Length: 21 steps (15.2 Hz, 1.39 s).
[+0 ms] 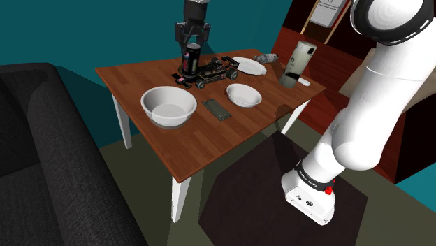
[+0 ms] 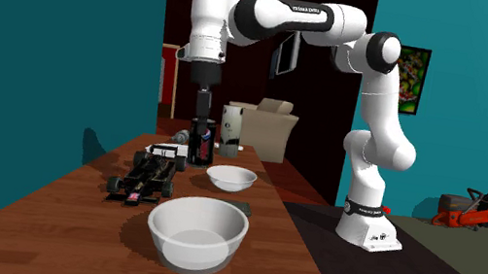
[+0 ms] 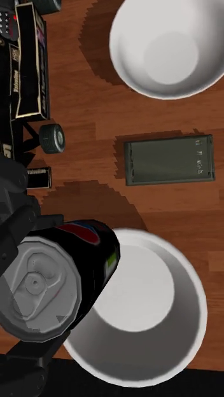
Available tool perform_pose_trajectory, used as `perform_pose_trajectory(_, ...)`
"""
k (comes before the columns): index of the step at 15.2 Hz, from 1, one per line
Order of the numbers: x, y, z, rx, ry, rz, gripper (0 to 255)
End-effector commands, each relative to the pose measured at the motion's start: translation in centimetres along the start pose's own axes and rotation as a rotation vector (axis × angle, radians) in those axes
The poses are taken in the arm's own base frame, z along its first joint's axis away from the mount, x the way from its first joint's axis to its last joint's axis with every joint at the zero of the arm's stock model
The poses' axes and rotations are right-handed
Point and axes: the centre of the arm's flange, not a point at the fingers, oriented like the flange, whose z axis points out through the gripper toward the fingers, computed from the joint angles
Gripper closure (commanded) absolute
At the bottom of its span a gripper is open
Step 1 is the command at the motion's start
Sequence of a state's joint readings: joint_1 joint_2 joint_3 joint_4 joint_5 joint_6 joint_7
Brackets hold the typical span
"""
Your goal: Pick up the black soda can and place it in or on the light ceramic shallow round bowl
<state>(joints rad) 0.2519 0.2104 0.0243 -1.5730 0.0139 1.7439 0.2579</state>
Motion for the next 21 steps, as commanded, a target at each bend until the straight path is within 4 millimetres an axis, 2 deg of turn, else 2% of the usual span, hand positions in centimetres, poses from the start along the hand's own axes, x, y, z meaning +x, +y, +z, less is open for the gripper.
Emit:
perform_pose_trajectory(1,-0.5,-2.5,-0.2,0.000,0.001,0.002,255)
perform_pose_trajectory(5,-1.6,-7.7,-0.6,0.000,0.001,0.002,255)
perform_pose_trajectory(6,-2.1,-9.9,-0.8,0.000,0.001,0.002,255)
perform_pose_trajectory(21,-1.8,-9.8,7.1,0.000,0.001,0.002,255)
